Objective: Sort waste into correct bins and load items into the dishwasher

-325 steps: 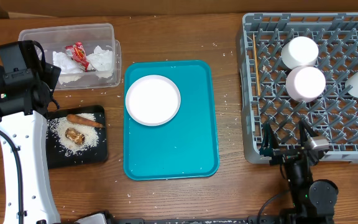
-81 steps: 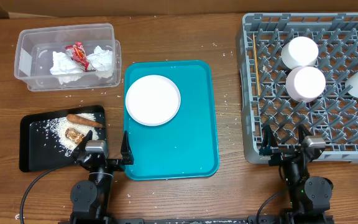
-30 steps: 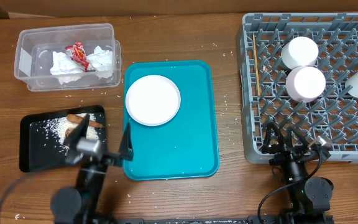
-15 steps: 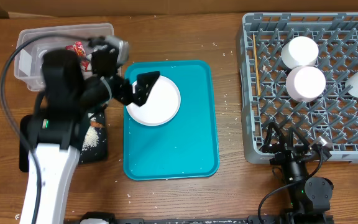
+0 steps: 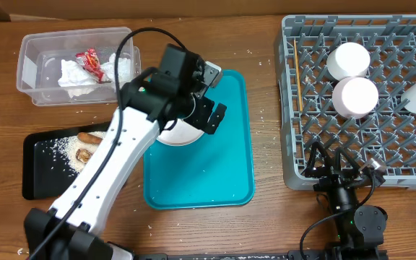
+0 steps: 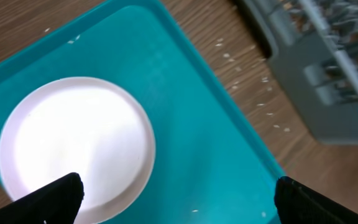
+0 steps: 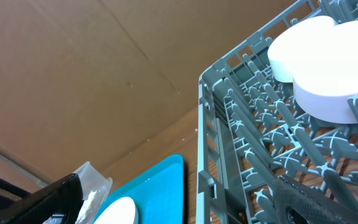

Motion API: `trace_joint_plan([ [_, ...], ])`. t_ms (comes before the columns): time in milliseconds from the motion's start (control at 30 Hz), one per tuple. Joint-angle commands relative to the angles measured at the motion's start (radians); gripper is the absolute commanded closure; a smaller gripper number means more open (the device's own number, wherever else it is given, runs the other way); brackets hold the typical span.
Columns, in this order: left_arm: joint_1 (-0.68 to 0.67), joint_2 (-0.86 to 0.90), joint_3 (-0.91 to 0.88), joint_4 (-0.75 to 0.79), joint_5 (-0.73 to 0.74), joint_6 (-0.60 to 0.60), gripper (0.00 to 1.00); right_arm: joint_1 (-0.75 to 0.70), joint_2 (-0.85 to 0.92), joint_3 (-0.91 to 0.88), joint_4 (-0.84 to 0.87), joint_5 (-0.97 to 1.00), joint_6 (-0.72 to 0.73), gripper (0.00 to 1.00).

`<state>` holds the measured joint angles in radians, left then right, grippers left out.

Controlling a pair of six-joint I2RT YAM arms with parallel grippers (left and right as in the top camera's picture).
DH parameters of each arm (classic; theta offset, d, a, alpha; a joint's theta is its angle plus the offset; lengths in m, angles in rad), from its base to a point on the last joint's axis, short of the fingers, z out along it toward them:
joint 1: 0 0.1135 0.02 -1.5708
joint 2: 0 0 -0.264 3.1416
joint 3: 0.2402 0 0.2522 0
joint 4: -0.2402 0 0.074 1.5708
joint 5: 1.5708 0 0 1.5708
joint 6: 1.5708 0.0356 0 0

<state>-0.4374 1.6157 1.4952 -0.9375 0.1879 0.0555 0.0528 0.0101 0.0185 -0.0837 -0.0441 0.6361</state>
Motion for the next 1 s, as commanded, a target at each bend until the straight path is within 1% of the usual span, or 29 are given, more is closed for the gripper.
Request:
trace_joint_plan([
  [0,0.005,0.039,0.032,0.016,-0.153,-0.068,0.00,-0.002,-0.006,-0.010,0.002,0.010,0.005,0.00],
  [133,0.047,0.035,0.063,0.010,-0.279,-0.240,0.00,-0.002,-0.006,-0.010,0.002,0.010,0.005,0.00],
  [200,0.092,0.023,0.105,-0.010,-0.309,-0.297,0.00,-0.002,-0.006,-0.010,0.002,0.010,0.005,0.00],
  [333,0.224,-0.010,0.191,-0.065,-0.310,-0.358,0.00,-0.002,-0.006,-0.010,0.002,0.010,0.005,0.00],
  [500,0.427,-0.075,0.229,-0.091,-0.276,-0.527,0.00,-0.002,-0.006,-0.010,0.003,0.006,0.006,0.00],
  [533,0.473,-0.088,0.229,-0.093,-0.262,-0.568,0.00,-0.002,-0.006,-0.010,0.014,-0.032,0.023,0.00],
  [600,0.568,-0.107,0.229,-0.100,-0.225,-0.636,0.00,-0.002,-0.006,-0.010,0.085,-0.180,0.060,0.00],
  [667,0.666,-0.114,0.229,-0.114,-0.164,-0.651,0.00,-0.002,-0.006,-0.010,0.151,-0.355,0.076,0.00],
  [700,0.706,-0.114,0.229,-0.127,-0.137,-0.651,0.00,-0.002,-0.006,-0.010,0.182,-0.405,0.076,0.00],
  [800,0.800,-0.109,0.229,-0.170,-0.082,-0.655,0.00,-0.002,-0.006,-0.010,0.237,-0.406,0.076,0.00],
  [867,0.848,-0.107,0.229,-0.202,-0.082,-0.655,0.00,-0.002,-0.006,-0.010,0.293,-0.403,0.076,0.00],
  [967,0.886,-0.106,0.229,-0.214,-0.084,-0.655,0.00,-0.002,-0.005,-0.010,0.481,-0.397,0.076,0.00],
])
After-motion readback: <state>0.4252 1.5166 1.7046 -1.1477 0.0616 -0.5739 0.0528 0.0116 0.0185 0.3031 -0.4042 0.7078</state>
